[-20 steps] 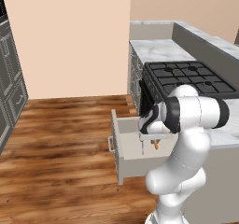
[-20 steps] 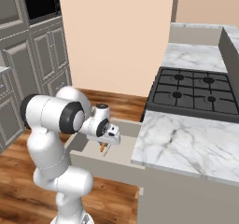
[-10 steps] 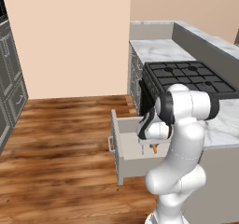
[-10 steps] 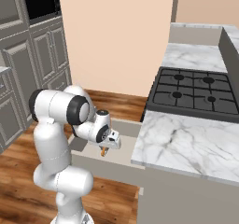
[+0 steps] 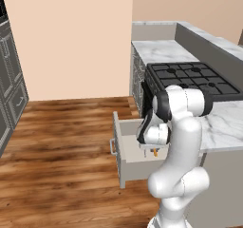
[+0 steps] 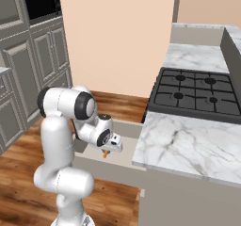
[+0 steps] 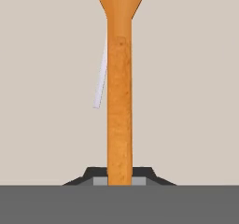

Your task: Organize the utensils by type. Pick up the wooden spoons from the counter and place them in the open cabinet. Then pick up the metallic utensils from the counter and place them in the open drawer.

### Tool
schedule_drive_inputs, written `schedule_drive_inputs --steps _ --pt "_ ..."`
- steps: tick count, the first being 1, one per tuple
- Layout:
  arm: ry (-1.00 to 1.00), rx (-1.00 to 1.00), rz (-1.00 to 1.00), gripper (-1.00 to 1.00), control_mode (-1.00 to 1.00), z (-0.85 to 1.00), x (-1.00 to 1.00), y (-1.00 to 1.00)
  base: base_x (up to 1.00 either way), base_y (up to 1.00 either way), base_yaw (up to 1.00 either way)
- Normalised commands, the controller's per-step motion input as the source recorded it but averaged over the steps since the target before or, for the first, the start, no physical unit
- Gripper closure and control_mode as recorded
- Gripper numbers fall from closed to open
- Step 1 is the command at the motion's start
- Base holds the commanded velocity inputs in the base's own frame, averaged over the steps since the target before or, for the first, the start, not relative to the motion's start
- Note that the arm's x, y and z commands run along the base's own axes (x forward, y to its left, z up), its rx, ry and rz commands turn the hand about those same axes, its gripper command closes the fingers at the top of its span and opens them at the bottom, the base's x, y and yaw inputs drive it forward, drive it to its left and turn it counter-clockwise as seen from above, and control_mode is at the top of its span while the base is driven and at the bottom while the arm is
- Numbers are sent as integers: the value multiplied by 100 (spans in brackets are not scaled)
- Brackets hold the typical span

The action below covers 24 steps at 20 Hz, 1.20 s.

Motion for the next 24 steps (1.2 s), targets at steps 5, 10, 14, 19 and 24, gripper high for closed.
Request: schedule_drive_inputs --steps 5,10,14,19,24 --pt "-1 1 0 100 -100 -30 11 -2 0 0 0" --pt "0 1 0 100 -100 -28 21 0 0 0 0" --pt "0 2 0 100 -100 -27 22 0 0 0 0" --pt "0 1 0 100 -100 -24 19 0 0 0 0" --pt "-1 1 0 100 -100 -23 17 0 0 0 0"
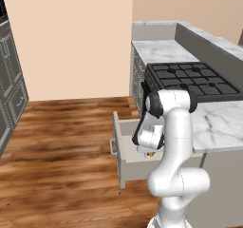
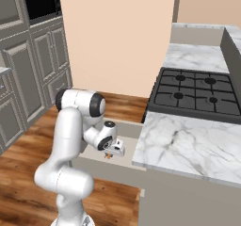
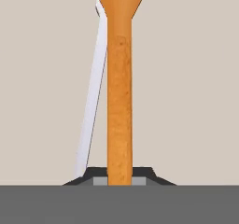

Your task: Organize the utensils by type. Pick up the wooden spoons from the counter and place them in the open cabinet. Then pick up the metallic utensils from the counter and place them in the open drawer.

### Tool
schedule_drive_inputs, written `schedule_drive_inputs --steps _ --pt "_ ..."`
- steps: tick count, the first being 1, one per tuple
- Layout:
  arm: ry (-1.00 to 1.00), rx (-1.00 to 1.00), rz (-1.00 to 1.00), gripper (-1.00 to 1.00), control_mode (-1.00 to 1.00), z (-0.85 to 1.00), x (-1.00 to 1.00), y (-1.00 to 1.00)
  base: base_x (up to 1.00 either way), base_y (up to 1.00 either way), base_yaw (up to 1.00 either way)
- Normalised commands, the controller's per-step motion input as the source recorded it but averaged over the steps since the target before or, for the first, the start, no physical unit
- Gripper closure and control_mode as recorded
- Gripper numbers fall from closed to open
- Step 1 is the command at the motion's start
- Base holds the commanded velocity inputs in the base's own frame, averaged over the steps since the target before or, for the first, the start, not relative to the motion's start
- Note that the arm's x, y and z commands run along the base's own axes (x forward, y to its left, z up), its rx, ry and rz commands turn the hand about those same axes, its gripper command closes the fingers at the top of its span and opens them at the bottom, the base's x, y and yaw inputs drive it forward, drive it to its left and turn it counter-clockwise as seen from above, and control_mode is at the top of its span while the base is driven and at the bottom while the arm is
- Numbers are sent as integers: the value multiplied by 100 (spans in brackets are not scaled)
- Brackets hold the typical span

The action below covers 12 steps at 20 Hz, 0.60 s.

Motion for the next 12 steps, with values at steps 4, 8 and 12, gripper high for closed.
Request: schedule_drive_inputs --steps 4,8,12 --pt "-2 0 0 100 -100 -20 14 0 0 0 0" --pt "-5 0 0 100 -100 -11 8 0 0 0 0" --pt "-8 0 0 100 -100 -9 0 0 0 0 0"
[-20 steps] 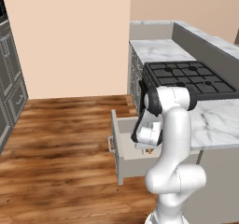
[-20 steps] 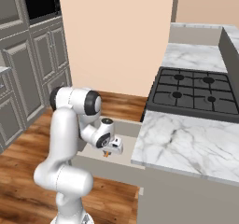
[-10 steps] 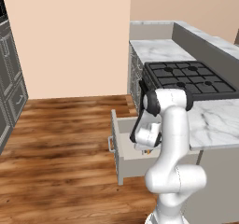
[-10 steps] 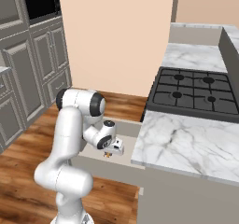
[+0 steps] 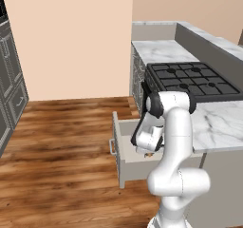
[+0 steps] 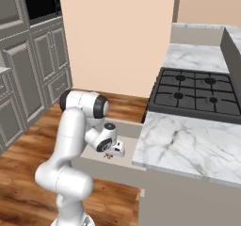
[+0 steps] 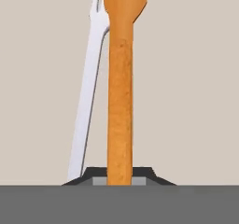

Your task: Organize the utensils by type. Pick up the wooden spoons from the counter and place them in the open cabinet. Then pick up the metallic utensils from the counter and place them in the open drawer.

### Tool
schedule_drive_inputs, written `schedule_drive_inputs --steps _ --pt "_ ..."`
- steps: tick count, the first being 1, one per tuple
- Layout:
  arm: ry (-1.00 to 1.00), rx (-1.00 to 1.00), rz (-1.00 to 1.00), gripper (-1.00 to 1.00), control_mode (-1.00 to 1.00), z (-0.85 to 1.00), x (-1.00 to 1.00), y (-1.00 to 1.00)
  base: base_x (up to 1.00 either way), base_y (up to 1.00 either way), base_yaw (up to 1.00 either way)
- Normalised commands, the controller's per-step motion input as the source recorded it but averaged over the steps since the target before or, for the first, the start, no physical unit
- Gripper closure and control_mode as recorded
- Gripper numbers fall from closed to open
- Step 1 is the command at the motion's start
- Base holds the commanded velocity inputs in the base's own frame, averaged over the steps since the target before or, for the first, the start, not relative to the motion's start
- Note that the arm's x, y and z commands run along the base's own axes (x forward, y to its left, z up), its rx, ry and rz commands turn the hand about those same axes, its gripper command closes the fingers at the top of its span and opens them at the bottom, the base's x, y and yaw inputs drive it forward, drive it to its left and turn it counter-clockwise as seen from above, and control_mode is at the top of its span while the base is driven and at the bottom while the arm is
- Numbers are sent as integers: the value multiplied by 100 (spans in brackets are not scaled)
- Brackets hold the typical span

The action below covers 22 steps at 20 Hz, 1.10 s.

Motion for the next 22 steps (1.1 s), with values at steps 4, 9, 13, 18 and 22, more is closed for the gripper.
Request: schedule_drive_inputs --steps 4,9,13,18,22 --pt "-9 0 0 -100 -100 -1 1 0 0 0 0" --pt "-8 0 0 -100 -100 11 0 0 0 0 0" --pt "-7 0 0 -100 -100 39 0 0 0 0 0" --pt "-6 0 0 -100 -100 76 0 0 0 0 0" --pt "-2 2 1 -100 -100 100 -1 -9 0 0 0"
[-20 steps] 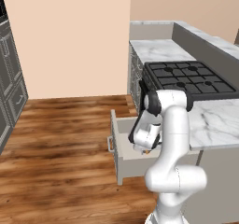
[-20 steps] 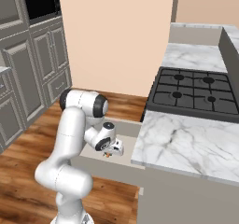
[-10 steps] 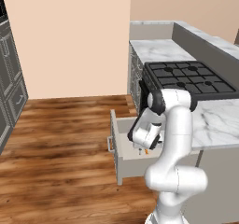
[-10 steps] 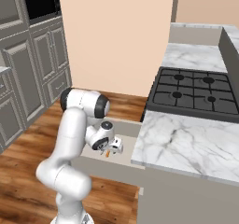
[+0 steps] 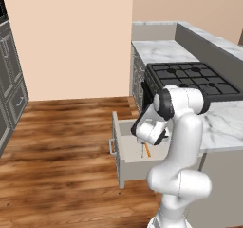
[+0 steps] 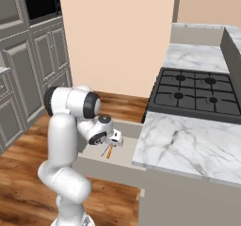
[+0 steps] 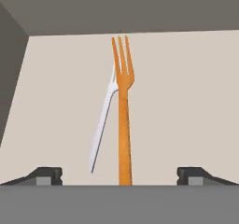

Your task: Organize the utensils by type. Pick up the wooden spoons from the counter and place them in the open cabinet. Then pick up the metallic utensils from the counter and place them in the open drawer.

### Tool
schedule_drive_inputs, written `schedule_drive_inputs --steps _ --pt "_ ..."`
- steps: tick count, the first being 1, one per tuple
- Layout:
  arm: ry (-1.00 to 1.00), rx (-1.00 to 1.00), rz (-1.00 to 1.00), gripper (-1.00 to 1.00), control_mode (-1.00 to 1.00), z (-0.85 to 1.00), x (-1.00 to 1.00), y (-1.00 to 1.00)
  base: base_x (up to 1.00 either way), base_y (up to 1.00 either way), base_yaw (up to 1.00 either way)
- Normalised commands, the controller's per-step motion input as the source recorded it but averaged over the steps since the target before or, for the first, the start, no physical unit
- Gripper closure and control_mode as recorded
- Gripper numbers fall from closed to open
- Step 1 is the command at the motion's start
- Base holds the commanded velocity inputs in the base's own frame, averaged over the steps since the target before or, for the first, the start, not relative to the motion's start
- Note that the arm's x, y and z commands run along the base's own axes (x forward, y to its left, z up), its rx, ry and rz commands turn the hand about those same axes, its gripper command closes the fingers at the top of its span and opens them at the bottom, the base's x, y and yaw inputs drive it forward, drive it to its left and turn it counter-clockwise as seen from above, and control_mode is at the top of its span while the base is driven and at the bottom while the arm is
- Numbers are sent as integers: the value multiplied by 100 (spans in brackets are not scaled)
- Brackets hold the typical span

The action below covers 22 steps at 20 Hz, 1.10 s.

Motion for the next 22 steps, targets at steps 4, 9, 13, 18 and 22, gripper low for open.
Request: schedule_drive_inputs --steps 4,9,13,18,22 --pt "-1 3 3 -100 -100 100 -9 -1 0 0 0" --pt "0 7 1 -100 -100 100 -3 -2 0 0 0" --pt "0 1 0 -100 -100 100 0 0 0 0 0" --pt "3 0 0 -100 -100 100 0 0 0 0 0" --pt "9 0 0 -100 -100 100 0 0 0 0 0"
